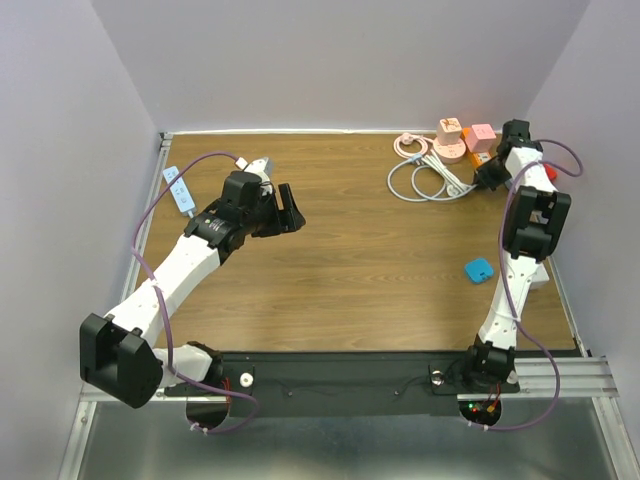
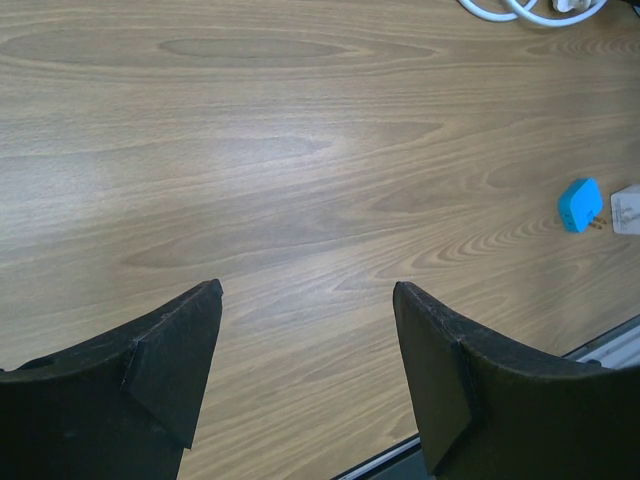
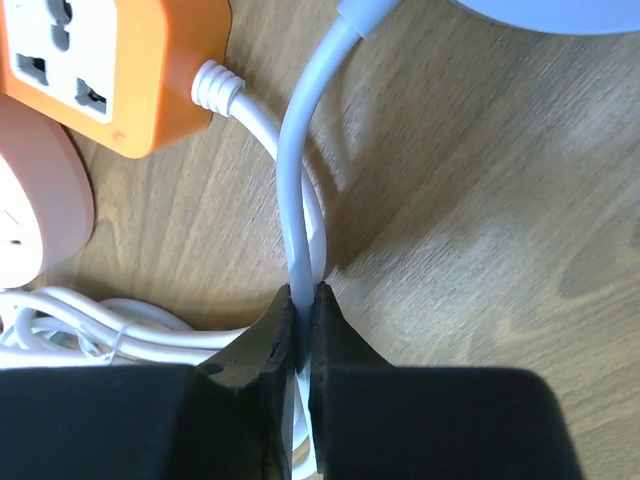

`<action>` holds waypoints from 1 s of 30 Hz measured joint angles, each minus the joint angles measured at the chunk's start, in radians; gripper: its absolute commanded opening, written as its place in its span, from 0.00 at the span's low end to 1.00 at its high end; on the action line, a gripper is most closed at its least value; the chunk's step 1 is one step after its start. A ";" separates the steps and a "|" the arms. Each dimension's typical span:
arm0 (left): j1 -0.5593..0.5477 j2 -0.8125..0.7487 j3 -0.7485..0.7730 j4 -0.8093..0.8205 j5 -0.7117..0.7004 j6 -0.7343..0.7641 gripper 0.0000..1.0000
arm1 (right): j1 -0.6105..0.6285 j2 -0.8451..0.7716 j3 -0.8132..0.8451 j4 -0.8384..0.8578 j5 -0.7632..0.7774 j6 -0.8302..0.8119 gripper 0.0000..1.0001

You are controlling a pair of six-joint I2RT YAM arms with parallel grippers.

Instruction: Pull the plug off the socket

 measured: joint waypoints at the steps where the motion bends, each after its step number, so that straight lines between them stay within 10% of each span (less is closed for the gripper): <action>1: 0.000 0.000 0.000 0.000 0.000 0.000 0.80 | 0.000 -0.003 0.000 0.000 0.000 0.000 0.00; 30: 0.000 -0.003 0.000 -0.008 -0.012 0.047 0.80 | 0.000 -0.586 -0.226 0.023 -0.352 -0.136 0.01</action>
